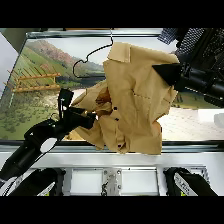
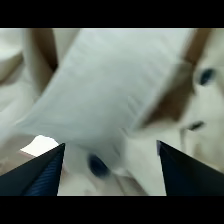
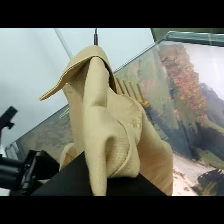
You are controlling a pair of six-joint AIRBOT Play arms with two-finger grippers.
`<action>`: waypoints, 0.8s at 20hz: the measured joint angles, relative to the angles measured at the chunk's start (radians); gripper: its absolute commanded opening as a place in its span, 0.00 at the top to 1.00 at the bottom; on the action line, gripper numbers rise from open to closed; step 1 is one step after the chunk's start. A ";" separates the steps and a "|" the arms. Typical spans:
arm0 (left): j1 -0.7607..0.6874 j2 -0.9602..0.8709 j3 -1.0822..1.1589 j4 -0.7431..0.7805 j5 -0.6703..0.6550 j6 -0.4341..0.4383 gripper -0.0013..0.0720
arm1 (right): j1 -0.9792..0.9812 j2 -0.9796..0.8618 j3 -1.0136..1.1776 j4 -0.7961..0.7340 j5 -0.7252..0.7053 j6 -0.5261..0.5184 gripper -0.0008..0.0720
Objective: Fold the clothes and pants, and hang the long-sleeved shirts on hangers.
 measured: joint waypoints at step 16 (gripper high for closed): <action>0.223 -0.288 0.352 0.005 -0.280 -0.051 0.97 | 0.000 0.002 0.000 0.067 0.059 0.000 0.97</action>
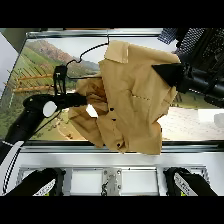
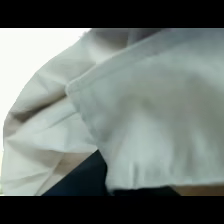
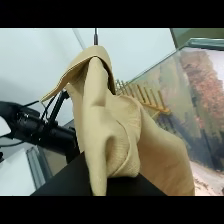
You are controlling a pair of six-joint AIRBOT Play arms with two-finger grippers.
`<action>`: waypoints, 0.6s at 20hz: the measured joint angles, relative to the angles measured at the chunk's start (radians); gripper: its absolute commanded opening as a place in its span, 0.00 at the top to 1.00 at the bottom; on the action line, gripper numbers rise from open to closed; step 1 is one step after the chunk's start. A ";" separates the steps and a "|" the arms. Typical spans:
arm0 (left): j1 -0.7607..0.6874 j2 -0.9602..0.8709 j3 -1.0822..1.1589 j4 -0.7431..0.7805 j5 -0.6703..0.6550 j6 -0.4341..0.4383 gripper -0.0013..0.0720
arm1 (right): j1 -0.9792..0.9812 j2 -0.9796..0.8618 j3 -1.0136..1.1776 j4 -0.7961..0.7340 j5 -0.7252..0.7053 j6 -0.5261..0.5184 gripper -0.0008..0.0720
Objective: Fold the clothes and pants, and hang the long-sleeved shirts on hangers.
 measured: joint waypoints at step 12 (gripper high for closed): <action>0.209 -0.004 0.071 -0.216 -0.151 0.193 0.97 | 0.000 0.007 0.000 -0.031 0.053 0.000 0.97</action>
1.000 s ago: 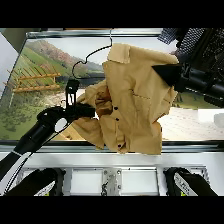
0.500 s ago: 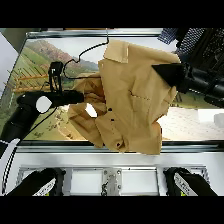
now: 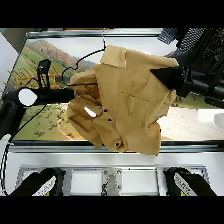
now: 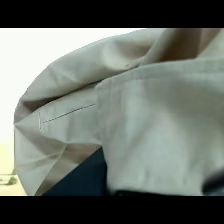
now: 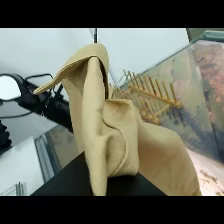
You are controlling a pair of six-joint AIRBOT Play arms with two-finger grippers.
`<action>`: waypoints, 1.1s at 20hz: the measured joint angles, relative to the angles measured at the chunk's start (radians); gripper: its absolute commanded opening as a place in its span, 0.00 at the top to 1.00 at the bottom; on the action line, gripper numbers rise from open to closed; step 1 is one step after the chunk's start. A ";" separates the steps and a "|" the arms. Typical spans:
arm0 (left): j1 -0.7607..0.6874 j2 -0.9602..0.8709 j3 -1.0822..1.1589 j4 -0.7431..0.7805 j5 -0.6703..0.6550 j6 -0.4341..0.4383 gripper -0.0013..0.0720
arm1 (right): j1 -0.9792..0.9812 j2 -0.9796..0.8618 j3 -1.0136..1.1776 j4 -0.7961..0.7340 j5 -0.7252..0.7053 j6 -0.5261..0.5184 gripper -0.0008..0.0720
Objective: Fold the clothes and pants, and hang the long-sleeved shirts on hangers.
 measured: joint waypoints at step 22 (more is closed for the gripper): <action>-0.111 0.192 0.322 0.048 -0.291 0.034 0.97 | 0.015 0.067 -0.192 -0.069 -0.220 -0.201 0.97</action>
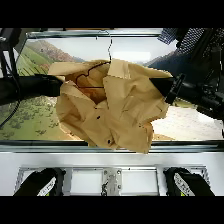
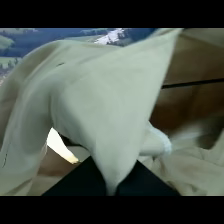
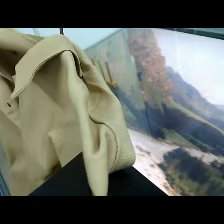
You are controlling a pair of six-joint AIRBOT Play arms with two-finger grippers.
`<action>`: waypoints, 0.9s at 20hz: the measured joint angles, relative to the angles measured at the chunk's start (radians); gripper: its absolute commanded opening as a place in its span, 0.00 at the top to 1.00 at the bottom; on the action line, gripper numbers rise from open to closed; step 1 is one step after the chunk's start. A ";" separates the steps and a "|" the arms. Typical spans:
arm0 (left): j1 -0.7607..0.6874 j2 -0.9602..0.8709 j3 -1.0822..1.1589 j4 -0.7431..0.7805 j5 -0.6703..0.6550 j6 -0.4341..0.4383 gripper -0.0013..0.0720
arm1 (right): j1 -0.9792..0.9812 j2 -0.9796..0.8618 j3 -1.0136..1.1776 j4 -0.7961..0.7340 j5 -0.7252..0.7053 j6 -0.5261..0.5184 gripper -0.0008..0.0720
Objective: Fold the clothes and pants, and hang the long-sleeved shirts on hangers.
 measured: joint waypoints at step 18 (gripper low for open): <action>-0.425 0.224 -0.338 0.153 0.187 -0.339 0.16 | 0.109 -0.001 -0.134 0.420 0.060 -0.250 0.97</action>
